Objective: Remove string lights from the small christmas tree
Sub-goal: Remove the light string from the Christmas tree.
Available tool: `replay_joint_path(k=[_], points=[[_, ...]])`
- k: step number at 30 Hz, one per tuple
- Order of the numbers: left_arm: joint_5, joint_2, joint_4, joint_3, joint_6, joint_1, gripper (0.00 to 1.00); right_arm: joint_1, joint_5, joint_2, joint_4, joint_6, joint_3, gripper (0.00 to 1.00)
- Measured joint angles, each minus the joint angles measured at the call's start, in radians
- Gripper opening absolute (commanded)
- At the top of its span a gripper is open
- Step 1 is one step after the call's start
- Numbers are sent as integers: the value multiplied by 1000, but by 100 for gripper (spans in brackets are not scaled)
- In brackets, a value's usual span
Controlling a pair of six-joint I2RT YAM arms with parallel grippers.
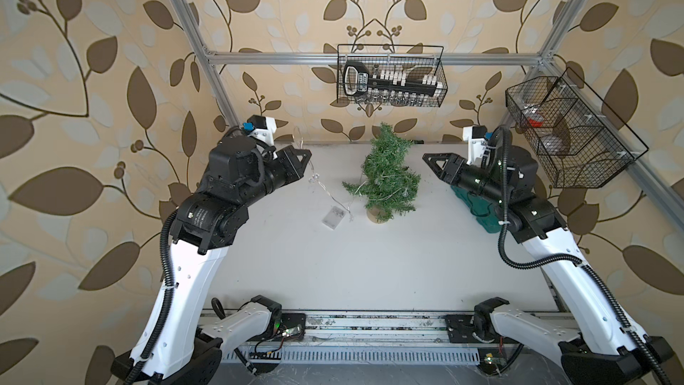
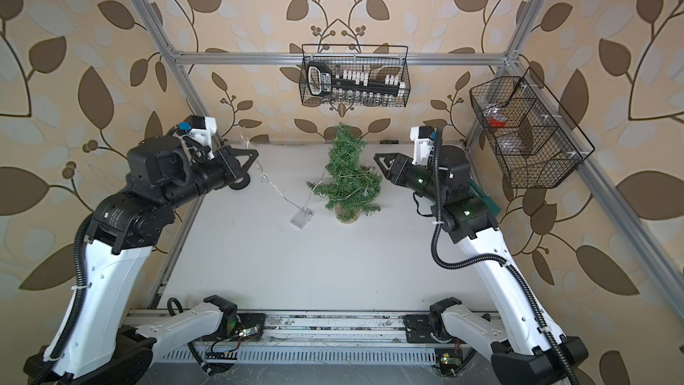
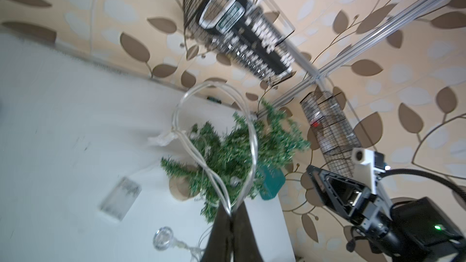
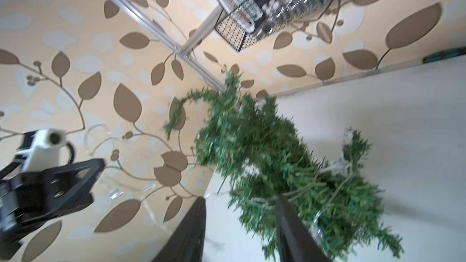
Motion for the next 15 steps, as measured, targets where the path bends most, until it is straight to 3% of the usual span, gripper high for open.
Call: replay_joint_path(k=[6,15], points=[[12,-56,-34,-243,-61,-70,0,218,71,-55,0,76,-138,52],[29,-117,-13,-357,-90,-143,0,426,211,10,93,152,-234,55]])
